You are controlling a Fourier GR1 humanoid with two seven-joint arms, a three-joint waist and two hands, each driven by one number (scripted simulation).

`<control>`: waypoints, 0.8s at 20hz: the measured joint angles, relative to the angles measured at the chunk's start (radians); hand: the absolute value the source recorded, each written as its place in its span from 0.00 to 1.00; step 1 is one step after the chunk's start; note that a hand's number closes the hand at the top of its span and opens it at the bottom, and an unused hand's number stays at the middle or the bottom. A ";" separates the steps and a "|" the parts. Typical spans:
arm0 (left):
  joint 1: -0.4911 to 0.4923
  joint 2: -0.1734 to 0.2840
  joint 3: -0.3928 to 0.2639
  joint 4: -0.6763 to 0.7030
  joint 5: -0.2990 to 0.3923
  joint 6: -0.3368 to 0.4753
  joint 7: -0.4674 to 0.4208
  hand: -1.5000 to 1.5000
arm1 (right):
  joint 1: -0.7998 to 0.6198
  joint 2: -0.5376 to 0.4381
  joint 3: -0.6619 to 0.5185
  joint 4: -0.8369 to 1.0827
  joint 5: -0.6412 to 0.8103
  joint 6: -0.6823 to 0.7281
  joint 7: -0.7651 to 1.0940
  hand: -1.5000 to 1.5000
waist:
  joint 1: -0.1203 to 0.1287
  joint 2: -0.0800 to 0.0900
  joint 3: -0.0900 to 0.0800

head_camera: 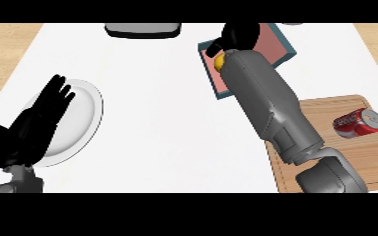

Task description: Pick the lemon from the cutting board and place it in the cardboard box

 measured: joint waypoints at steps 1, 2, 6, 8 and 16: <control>-0.003 0.003 0.003 0.003 -0.001 0.002 0.001 0.50 | 0.005 -0.001 -0.013 -0.023 -0.010 -0.047 -0.012 0.00 | -0.002 0.000 0.000; -0.005 0.002 0.002 0.006 -0.002 0.002 0.001 0.50 | 0.014 0.001 -0.023 -0.043 -0.016 -0.097 -0.018 0.00 | -0.004 0.000 0.000; -0.009 0.005 0.012 0.013 0.003 0.003 0.000 0.50 | 0.041 -0.007 -0.074 -0.136 -0.059 -0.221 -0.057 0.00 | -0.015 -0.005 0.000; -0.006 0.010 0.017 0.009 0.004 0.003 0.005 0.50 | 0.077 -0.009 -0.096 -0.191 -0.086 -0.260 -0.086 0.00 | -0.019 -0.007 0.000; 0.023 0.008 0.033 0.013 0.008 0.000 -0.003 0.50 | 0.312 -0.052 -0.107 -0.547 -0.174 -0.245 -0.109 0.00 | -0.044 -0.016 0.000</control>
